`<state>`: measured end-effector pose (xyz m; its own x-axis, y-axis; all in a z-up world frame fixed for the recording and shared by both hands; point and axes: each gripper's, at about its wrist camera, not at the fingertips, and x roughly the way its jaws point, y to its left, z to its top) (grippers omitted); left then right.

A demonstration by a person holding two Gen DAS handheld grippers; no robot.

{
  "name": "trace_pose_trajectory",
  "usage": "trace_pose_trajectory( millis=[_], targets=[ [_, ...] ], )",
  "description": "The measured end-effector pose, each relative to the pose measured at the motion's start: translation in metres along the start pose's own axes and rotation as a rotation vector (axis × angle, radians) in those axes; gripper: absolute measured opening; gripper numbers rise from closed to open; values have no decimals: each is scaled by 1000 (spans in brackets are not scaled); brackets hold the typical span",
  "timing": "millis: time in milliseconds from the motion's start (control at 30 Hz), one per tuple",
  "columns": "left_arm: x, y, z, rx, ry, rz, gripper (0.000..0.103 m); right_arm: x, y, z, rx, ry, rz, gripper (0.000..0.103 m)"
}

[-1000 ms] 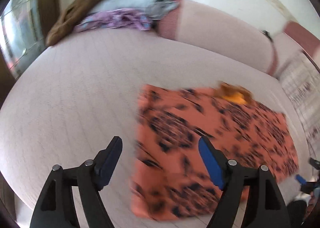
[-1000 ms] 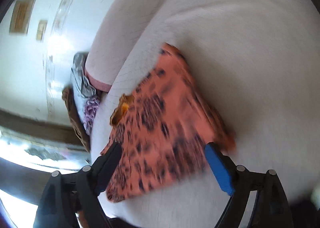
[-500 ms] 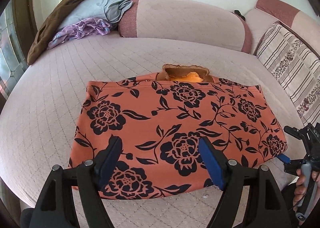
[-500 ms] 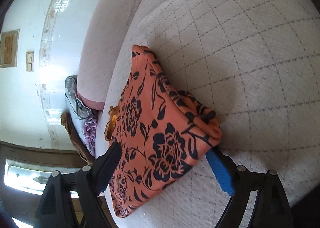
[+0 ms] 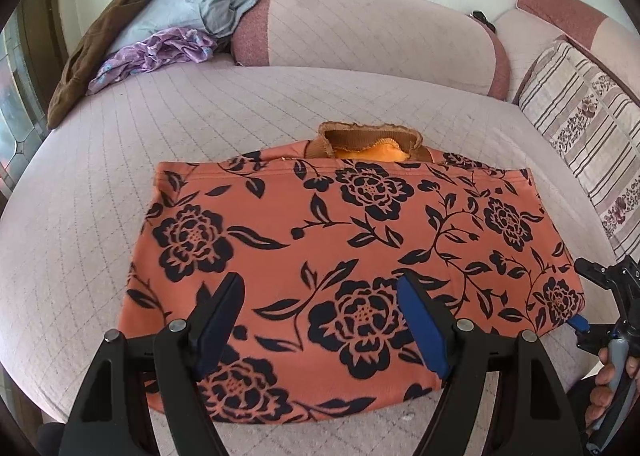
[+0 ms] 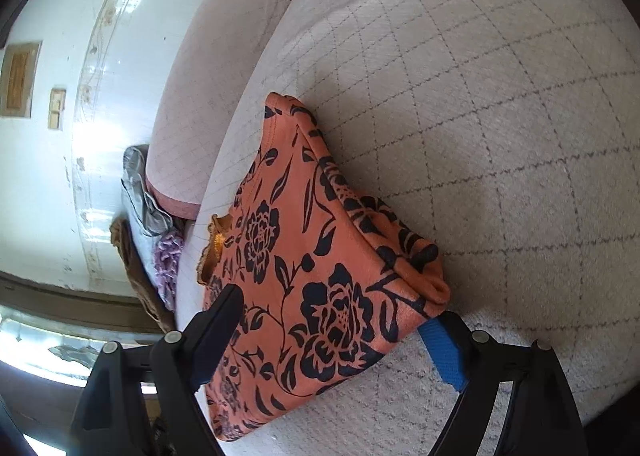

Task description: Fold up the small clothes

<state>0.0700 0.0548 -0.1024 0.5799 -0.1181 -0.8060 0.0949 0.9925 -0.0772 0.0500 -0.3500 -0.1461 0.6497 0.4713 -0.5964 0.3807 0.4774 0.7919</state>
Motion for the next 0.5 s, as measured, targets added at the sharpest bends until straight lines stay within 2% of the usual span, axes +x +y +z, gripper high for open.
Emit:
trace_pose_trajectory(
  millis=[100, 200, 233, 267, 300, 333, 433, 500],
  targets=[
    [7, -8, 2, 12, -3, -8, 79, -1, 3, 0, -27, -5, -14, 82],
    [25, -17, 1, 44, 6, -8, 81, 5, 2, 2, -48, 33, -47, 50],
    [40, -21, -3, 64, 48, 21, 82, 8, 0, 3, -51, 54, -61, 30],
    [53, -23, -5, 75, 95, 46, 82, 10, 1, 3, -70, 61, -86, 20],
    [66, -23, -10, 81, 128, 61, 84, 9, 5, 2, -116, 61, -122, 15],
    [65, -24, -11, 90, 84, 72, 87, 7, 12, 1, -165, 51, -152, 12],
    [63, -24, -9, 97, 88, 74, 87, -10, 39, -2, -304, -19, -226, 11],
    [62, -22, -7, 90, 99, 70, 87, -19, 43, -2, -337, -45, -252, 11]
  ],
)
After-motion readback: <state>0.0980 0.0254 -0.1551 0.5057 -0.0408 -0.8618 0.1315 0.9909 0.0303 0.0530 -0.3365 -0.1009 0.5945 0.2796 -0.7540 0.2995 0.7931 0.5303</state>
